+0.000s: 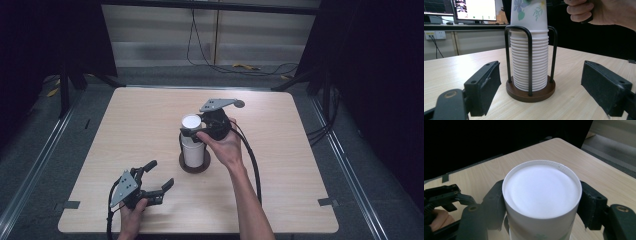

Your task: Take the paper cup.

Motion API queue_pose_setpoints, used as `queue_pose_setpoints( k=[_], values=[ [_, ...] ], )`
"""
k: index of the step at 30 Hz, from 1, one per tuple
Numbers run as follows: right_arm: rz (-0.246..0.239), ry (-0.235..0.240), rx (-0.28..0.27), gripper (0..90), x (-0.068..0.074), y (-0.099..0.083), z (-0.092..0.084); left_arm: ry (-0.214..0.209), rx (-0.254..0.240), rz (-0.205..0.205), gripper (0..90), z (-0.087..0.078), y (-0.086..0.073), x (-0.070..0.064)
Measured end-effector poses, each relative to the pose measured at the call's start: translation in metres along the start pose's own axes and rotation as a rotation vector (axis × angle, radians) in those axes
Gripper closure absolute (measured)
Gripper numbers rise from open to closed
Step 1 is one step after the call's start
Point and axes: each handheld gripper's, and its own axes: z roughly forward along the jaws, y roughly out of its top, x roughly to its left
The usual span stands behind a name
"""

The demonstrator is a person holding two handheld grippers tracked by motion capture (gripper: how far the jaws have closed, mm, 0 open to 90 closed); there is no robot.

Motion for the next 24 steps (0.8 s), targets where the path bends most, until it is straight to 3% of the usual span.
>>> queue_pose_setpoints(
  k=[6,19,24],
  values=[
    [0.002,-0.003,-0.008,32.9,0.0,-0.001,-0.004,-0.002,0.004,0.004,15.7,0.0,0.0,-0.001],
    [0.008,-0.008,-0.09,34.2,0.0,0.003,-0.02,-0.012,-0.001,-0.002,15.7,0.001,0.0,0.0],
    [0.016,0.013,-0.115,34.5,0.0,0.004,-0.021,-0.015,0.006,-0.001,15.7,0.001,0.0,0.0]
  ],
)
